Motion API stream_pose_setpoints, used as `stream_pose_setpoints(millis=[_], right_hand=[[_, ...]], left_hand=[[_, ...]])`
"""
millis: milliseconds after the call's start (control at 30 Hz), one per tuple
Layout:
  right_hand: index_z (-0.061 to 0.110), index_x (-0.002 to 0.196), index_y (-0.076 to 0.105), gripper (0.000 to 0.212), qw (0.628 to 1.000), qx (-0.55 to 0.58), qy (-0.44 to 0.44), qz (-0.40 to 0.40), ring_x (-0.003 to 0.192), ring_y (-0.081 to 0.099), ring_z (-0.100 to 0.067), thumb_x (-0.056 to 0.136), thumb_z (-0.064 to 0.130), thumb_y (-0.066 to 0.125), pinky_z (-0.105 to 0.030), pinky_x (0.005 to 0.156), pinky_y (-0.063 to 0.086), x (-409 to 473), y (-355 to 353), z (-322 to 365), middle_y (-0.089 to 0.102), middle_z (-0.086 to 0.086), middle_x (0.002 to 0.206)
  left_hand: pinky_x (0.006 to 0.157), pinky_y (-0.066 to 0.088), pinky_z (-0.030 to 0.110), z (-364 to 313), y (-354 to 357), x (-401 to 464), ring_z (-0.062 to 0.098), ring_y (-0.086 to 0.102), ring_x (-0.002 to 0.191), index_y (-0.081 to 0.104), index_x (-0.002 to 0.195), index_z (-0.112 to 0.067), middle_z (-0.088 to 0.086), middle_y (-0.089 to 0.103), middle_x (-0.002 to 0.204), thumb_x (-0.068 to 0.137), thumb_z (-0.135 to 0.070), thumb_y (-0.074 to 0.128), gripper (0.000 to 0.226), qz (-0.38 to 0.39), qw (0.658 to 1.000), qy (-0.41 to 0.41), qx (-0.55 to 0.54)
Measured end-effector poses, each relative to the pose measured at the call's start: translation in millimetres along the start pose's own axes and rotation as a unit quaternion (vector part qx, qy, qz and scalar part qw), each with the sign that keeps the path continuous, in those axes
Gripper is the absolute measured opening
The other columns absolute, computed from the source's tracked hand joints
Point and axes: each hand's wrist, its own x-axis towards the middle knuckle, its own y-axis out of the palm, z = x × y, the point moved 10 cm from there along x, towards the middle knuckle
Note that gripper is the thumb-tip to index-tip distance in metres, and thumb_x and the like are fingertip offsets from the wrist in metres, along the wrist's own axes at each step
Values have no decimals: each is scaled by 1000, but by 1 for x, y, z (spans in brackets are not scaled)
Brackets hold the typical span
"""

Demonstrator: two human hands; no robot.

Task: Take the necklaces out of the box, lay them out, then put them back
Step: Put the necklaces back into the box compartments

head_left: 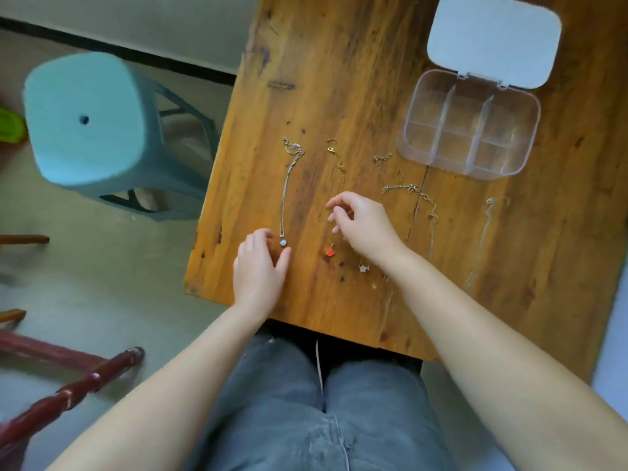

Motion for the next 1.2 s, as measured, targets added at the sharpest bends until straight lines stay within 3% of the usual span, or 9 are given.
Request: stream_pose_setpoints(millis=[100,200,400,500,600,700,900,1067,1200], right_hand=[[20,97,63,22,998,-45,-13,32,70,67,-15,94,13,43,-25,51,49,12,33,16,66,5,83],[16,100,65,22,992,-114,-45,39,84,65,-22,92,12,44,-33,67,53,19,48,27,68,1,91],[13,126,56,39,935,-265,-215,95,114,54,-25,89,4,47,-40,81,50,11,84,54,49,-6,137],[8,115,60,27,915,-299,-223,152,119,49,-29,90,9,52,-43,90,46,12,100,56,47,-8,139],[8,94,63,11,961,-194,-161,113,96,58,-19,92,17,56,-33,86,47,25,70,61,55,-6,124],[12,87,63,8,996,-18,-91,12,85,55,-8,92,15,58,-8,82,39,33,-4,59,59,-4,116],[15,86,61,15,943,315,11,-104,100,67,-19,96,10,51,-36,90,55,30,-148,32,69,-8,103],[11,96,54,12,903,398,48,-155,102,67,-25,99,10,43,-37,90,55,72,-202,9,66,-13,106],[6,93,53,13,895,418,87,-130,106,65,-29,99,6,42,-35,87,55,102,-186,-5,63,-18,110]], left_hand=[[80,46,40,-1,2,17,25,53,93,53,103,-12,7,58,99,87,-34,61,28,-13,995,42,85],[69,44,38,-13,3,23,26,54,82,57,93,-11,8,59,88,89,-27,57,17,-26,985,114,128],[68,51,43,-10,-4,28,25,55,77,55,86,-9,8,59,84,89,-19,55,11,22,989,134,60],[64,53,40,-14,-20,33,23,58,72,54,88,-11,5,61,81,89,-19,56,9,39,990,137,-9],[60,48,27,-19,-58,45,17,55,65,53,84,-12,0,58,73,87,-14,60,8,-21,988,123,-92],[60,43,19,-34,-79,65,16,53,64,53,82,-11,0,57,70,87,-12,60,9,-49,984,100,-139],[63,40,22,-167,-34,101,14,50,65,55,81,-9,-1,56,72,86,-12,60,8,25,966,180,-186],[68,43,31,-276,24,123,18,52,78,54,80,-13,4,58,84,86,-17,57,8,39,957,254,-134],[67,40,29,-293,49,135,23,51,94,61,96,-7,11,56,102,88,-20,56,16,6,966,259,-23]])
